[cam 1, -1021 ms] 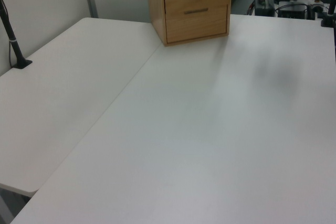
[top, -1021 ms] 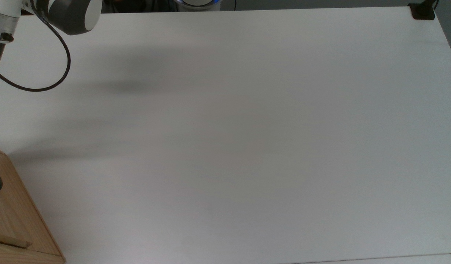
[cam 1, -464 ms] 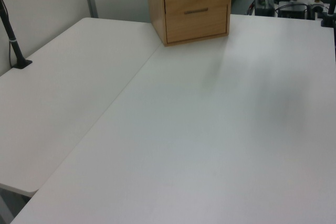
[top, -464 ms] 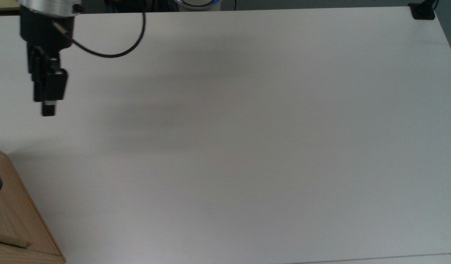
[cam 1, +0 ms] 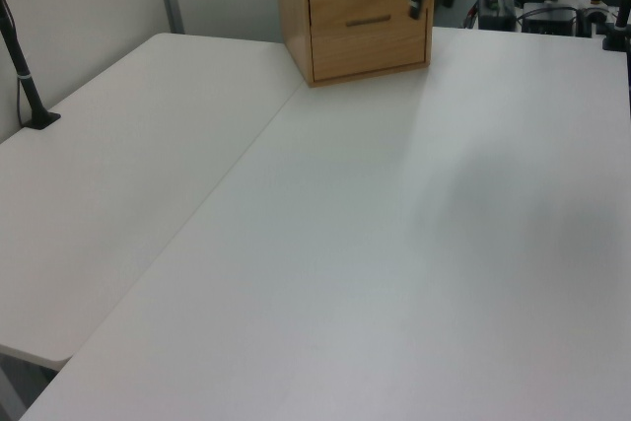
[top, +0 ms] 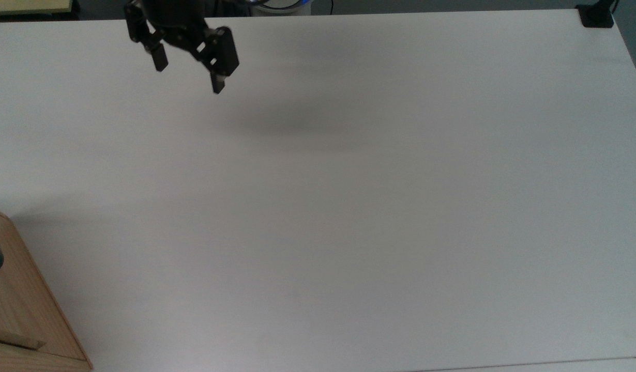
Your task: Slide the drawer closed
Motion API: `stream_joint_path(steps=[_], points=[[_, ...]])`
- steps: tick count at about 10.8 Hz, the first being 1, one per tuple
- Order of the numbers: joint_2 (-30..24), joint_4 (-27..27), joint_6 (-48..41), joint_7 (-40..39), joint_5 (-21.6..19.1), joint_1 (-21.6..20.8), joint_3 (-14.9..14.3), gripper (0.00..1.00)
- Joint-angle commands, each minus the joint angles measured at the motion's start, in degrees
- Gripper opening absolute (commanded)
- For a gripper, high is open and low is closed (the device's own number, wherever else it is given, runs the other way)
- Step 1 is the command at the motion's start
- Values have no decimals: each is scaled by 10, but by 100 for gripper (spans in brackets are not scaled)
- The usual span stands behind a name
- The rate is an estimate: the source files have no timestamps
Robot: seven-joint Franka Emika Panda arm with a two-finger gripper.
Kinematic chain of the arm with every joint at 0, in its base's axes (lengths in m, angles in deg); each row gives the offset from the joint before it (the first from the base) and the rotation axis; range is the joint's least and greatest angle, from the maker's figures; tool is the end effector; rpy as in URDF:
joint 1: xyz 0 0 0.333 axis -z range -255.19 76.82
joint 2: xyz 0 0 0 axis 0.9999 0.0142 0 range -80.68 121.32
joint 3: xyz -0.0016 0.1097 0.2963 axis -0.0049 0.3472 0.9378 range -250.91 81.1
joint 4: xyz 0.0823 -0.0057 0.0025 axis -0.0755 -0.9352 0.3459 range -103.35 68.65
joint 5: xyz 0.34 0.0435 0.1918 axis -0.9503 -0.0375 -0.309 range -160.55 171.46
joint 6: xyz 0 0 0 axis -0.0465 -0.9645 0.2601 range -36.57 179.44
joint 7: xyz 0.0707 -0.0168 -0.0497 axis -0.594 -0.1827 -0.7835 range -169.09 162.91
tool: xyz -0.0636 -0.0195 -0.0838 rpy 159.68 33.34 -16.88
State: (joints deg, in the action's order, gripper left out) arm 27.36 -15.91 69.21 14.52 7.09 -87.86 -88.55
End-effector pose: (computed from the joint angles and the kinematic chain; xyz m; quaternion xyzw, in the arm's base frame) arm 0.6124 -0.0532 0.5897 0.9779 -0.1921 0.0815 0.0090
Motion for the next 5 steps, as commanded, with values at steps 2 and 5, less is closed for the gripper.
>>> stream_joint_path(steps=[2, 5], points=[[-47, -20, -92, -106, -2, 3, 10, 100], [-47, -19, -92, -108, -1, 3, 7, 100]])
